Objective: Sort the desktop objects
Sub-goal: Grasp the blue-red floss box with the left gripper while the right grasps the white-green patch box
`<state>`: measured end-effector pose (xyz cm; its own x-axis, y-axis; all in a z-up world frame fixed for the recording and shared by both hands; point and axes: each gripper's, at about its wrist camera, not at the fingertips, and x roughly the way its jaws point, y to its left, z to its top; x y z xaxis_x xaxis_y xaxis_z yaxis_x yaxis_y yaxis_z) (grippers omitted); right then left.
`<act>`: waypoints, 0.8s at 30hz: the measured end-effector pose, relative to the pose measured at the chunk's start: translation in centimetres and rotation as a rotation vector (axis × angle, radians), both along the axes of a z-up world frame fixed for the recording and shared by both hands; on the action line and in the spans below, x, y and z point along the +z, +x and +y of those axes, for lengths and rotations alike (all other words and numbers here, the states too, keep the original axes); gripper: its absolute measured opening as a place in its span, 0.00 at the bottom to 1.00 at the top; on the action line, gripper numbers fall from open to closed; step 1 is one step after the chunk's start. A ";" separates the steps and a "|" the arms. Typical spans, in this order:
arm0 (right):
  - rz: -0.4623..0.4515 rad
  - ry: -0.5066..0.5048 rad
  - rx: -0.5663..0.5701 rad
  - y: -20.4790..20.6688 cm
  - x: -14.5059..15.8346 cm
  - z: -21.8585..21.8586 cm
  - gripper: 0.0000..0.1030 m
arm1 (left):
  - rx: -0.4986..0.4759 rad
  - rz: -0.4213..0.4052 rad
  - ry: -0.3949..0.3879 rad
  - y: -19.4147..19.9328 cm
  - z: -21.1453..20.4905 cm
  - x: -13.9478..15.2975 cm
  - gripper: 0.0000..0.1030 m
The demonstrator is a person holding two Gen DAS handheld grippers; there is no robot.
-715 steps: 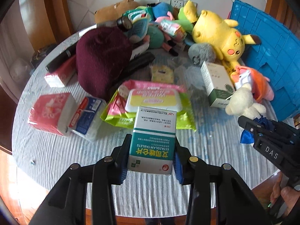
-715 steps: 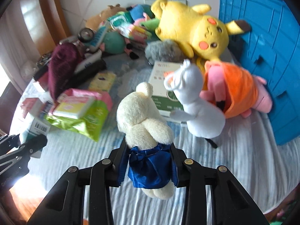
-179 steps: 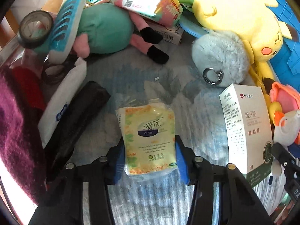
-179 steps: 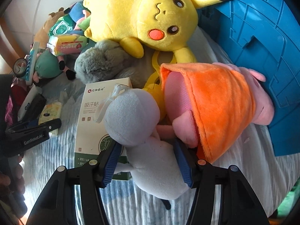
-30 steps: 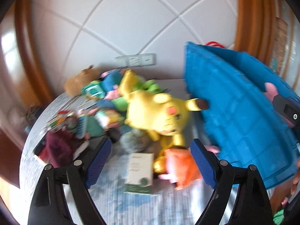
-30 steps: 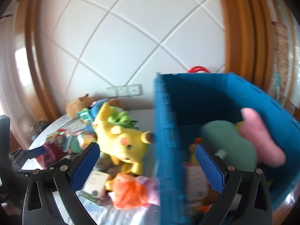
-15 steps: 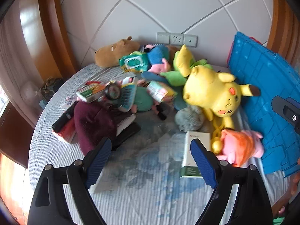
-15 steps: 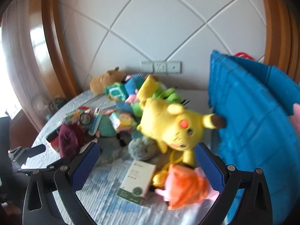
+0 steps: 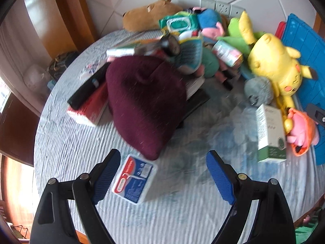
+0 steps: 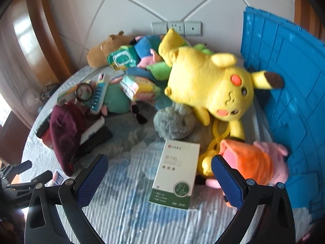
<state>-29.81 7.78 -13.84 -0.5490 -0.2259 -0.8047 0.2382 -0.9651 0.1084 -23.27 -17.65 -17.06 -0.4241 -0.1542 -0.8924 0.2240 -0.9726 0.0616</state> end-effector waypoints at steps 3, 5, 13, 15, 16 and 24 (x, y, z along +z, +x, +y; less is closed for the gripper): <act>-0.059 0.025 -0.033 -0.2 -2.6 -0.3 1.00 | 0.008 -0.054 0.004 0.3 -2.0 -2.7 0.84; -0.085 0.041 -0.049 -0.2 -4.0 -0.4 1.00 | 0.010 -0.094 0.009 0.3 -3.1 -4.6 0.84; -0.166 0.087 -0.102 -1.2 -8.2 -0.8 1.00 | -0.009 -0.188 0.044 -0.1 -5.0 -9.8 0.84; -0.182 0.097 -0.113 -1.5 -9.0 -1.0 1.00 | -0.008 -0.198 0.054 -0.1 -5.3 -10.5 0.84; -0.189 0.103 -0.119 -1.7 -9.4 -1.0 1.00 | -0.008 -0.202 0.058 -0.1 -5.4 -10.8 0.84; -0.241 0.134 -0.162 -3.2 -12.4 -0.9 1.00 | -0.014 -0.182 0.103 0.2 -5.7 -11.3 0.84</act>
